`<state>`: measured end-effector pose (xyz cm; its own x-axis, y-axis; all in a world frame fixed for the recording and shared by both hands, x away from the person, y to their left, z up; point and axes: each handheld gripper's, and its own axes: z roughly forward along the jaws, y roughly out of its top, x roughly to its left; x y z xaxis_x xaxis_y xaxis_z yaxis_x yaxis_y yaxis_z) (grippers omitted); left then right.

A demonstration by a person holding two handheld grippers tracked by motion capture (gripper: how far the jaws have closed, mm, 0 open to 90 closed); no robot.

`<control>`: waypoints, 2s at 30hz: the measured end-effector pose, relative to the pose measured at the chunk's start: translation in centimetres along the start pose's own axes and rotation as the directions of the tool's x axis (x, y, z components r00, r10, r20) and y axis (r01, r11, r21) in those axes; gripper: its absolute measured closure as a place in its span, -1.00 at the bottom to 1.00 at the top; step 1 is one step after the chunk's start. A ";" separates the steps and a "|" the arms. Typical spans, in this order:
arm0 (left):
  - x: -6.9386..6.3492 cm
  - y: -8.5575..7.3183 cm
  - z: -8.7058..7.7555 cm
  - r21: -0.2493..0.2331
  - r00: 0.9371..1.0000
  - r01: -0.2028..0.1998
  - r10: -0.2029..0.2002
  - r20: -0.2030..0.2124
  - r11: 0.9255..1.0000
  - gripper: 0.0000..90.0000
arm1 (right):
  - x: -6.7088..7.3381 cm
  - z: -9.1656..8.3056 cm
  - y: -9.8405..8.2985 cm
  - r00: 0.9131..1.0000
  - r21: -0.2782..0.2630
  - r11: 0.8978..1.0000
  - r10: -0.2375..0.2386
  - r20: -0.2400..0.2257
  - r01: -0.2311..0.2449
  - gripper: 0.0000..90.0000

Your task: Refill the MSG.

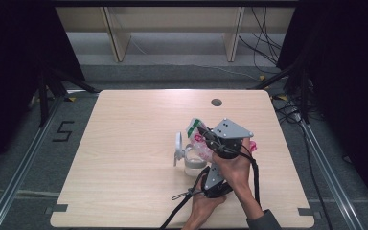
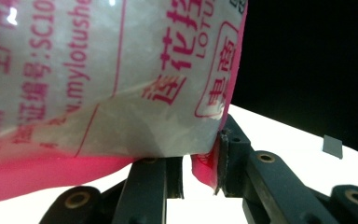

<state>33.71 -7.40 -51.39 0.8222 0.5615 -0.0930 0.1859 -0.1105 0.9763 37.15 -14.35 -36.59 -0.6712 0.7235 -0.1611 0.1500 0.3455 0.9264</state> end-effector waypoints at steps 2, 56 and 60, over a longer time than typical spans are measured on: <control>-0.1 0.0 0.0 0.003 1.000 0.004 -0.004 -0.004 1.000 0.66 | 0.1 0.1 0.0 1.000 0.001 1.000 -0.003 -0.008 0.003 1.00; 0.0 -0.1 -0.2 0.001 1.000 0.003 -0.003 -0.014 1.000 0.66 | 0.6 0.5 -0.1 1.000 0.010 1.000 0.003 -0.016 -0.003 1.00; 0.0 0.0 -0.3 0.002 1.000 0.001 -0.001 -0.012 1.000 0.66 | 0.6 0.5 0.0 0.999 -0.007 0.999 -0.032 -0.002 0.032 1.00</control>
<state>33.52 -7.15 -51.33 0.8155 0.5714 -0.0918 0.1881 -0.1115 0.9758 37.11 -13.67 -36.82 -0.6768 0.7112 -0.1900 0.1237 0.3643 0.9230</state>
